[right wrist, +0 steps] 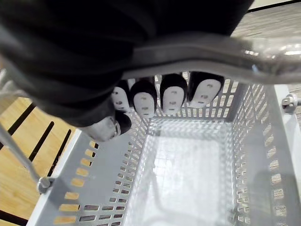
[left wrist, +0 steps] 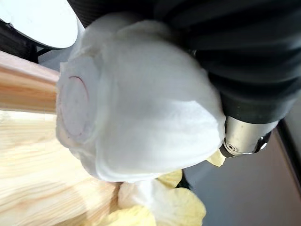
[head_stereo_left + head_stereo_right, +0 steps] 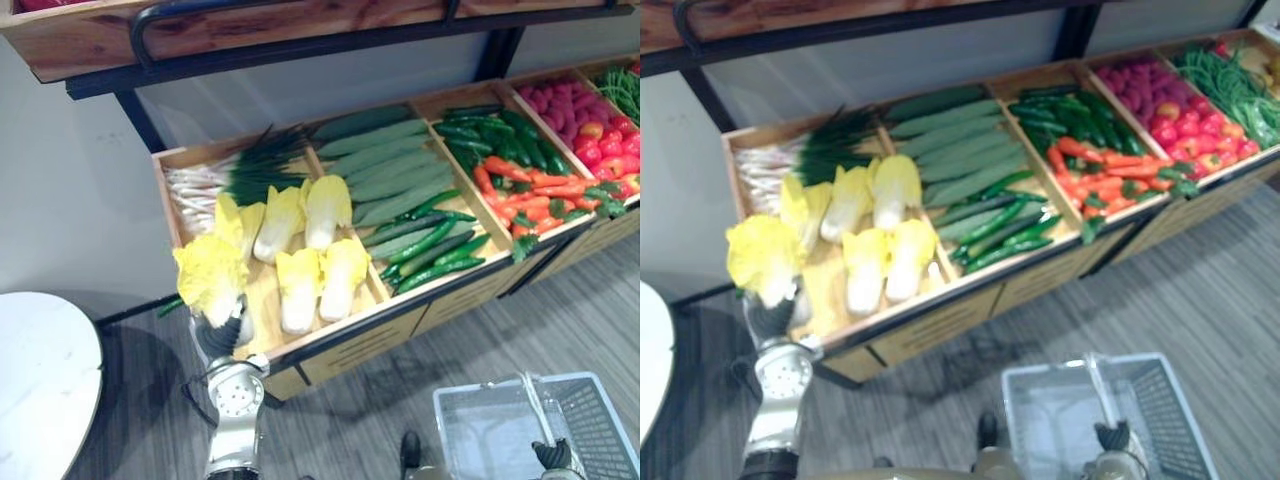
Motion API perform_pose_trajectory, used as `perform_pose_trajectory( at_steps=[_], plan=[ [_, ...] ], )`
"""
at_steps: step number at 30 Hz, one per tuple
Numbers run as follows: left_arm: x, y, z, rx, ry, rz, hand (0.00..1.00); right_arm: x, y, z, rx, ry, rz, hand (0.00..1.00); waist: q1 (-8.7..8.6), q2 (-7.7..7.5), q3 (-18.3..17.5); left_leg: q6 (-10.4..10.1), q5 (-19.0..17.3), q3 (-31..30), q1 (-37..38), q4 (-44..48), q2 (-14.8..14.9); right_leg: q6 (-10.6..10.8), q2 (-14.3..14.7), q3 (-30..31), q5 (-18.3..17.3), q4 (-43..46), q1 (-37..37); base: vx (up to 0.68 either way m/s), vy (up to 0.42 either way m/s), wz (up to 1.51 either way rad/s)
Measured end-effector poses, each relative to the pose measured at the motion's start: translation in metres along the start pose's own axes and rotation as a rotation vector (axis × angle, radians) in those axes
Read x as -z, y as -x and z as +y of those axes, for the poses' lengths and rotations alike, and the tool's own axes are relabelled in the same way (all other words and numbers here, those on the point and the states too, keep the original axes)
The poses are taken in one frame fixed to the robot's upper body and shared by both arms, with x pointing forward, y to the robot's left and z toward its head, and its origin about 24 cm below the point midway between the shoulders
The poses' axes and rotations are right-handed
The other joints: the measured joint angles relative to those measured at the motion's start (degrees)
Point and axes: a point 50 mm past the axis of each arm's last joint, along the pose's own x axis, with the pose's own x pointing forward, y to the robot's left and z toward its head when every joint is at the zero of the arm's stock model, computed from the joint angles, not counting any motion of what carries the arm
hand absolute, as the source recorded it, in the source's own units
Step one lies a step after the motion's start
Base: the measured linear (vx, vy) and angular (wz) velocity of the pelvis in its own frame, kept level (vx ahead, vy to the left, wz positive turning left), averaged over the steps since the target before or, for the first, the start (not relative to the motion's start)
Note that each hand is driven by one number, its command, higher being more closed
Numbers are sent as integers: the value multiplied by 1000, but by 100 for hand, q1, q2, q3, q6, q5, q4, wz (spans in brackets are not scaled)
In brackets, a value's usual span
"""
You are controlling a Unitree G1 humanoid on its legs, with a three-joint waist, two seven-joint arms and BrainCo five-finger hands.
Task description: Pick vegetable in the basket
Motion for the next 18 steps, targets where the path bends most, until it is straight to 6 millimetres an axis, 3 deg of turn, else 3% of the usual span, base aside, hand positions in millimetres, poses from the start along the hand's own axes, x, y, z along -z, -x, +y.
perform_pose_trajectory(
  at_steps=[6, 10, 16, 18],
  plan=[
    [-38, -2, 3, -23, 79, -157, 100, 3, -3, -2, 1, -15, 35, 100, 8, -10, -12, 0, 1, 2, 37, -45, 1, 0, 13, 28, 0, -3, 33, -11, -16, 0],
    [-58, 8, -7, 86, 120, -253, 100, 0, -11, -16, 15, 5, 26, 100, 11, -1, -18, 0, 0, 31, 46, -54, -8, 11, 41, 77, 8, -3, 19, -8, -23, -4],
    [-64, 29, -29, 367, 95, -335, 100, -35, -28, -49, 78, 84, -113, 100, -7, 46, -26, -37, -105, 560, 268, -43, 0, 50, 145, 632, 53, 9, -77, -9, -20, -47],
    [-64, 37, -34, 451, 90, -351, 100, -59, -31, -61, 94, 139, -224, 100, -20, 121, -44, -59, -238, 942, 331, 68, 14, 60, 199, 999, 110, 8, -188, -8, -3, -80]
  ],
)
